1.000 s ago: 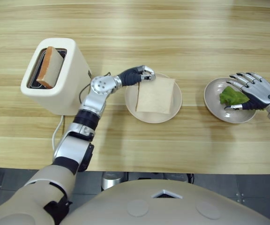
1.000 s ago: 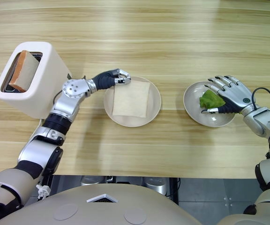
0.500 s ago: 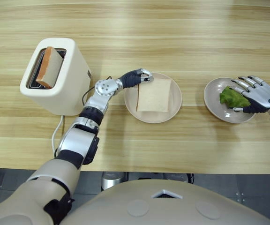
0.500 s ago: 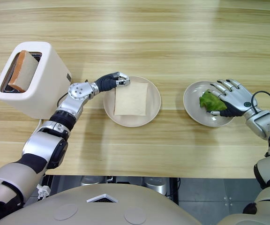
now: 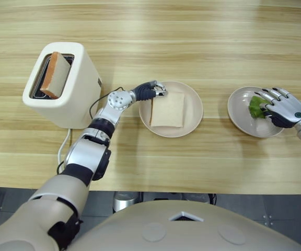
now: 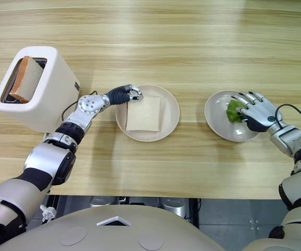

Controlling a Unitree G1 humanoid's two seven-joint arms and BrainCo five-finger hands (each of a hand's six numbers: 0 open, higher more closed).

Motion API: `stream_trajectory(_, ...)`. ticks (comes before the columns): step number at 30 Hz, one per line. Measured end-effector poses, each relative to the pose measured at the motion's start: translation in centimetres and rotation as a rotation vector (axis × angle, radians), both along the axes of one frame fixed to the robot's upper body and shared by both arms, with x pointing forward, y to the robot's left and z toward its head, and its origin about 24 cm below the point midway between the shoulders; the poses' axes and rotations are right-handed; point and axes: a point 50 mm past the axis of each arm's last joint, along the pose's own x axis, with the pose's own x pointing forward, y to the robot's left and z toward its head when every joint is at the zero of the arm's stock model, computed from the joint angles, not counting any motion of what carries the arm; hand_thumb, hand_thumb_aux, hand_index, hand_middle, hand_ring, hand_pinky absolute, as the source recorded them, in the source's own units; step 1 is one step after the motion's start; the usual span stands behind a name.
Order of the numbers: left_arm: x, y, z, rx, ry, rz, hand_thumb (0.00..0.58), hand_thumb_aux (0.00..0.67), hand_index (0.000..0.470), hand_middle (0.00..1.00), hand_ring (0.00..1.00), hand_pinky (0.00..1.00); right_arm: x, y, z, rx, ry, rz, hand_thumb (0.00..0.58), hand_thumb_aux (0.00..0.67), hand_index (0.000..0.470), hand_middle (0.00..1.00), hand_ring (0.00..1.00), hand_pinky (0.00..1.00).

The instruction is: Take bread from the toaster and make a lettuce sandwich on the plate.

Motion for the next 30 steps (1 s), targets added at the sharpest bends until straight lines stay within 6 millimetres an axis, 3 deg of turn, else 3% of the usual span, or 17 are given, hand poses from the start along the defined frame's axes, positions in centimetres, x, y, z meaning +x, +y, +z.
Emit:
stream_trajectory(7, 0.6, 1.0, 0.8, 0.122, -0.108, 0.006, 0.000, 0.000, 0.000, 0.00, 0.00, 0.00, 0.2, 0.5, 0.4, 0.053, -0.028, 0.021, 0.580, 0.670, 0.460, 0.00, 0.00, 0.00)
stream_trajectory(14, 2.5, 3.4, 5.5, 0.240, -0.343, 0.049, 0.000, 0.000, 0.000, 0.00, 0.00, 0.00, 1.5, 0.9, 4.1, 0.145, -0.162, 0.082, 0.580, 0.670, 0.460, 0.00, 0.00, 0.00)
stream_trajectory(19, 2.8, 4.6, 7.5, 0.317, -0.446, 0.061, 0.000, 0.000, 0.000, 0.00, 0.00, 0.00, 3.4, 4.5, 7.3, 0.267, -0.268, 0.245, 0.580, 0.670, 0.460, 0.00, 0.00, 0.00)
stream_trajectory(23, 2.2, 7.2, 7.5, 0.527, -0.474, 0.067, 0.000, 0.000, 0.000, 0.00, 0.00, 0.00, 4.2, 8.0, 9.0, 0.348, -0.300, 0.362, 0.580, 0.670, 0.460, 0.00, 0.00, 0.00)
stream_trajectory(27, -1.3, 10.4, 5.8, 0.691, -0.371, 0.020, 0.000, 0.000, 0.000, 0.00, 0.00, 0.00, 5.0, 12.2, 8.9, 0.447, -0.288, 0.465, 0.580, 0.670, 0.460, 0.00, 0.00, 0.00)
stream_trajectory(30, -4.7, 11.4, 6.4, 0.656, -0.298, -0.005, 0.000, 0.000, 0.000, 0.00, 0.00, 0.00, 5.5, 15.6, 7.4, 0.515, -0.234, 0.534, 0.580, 0.670, 0.460, 0.00, 0.00, 0.00)
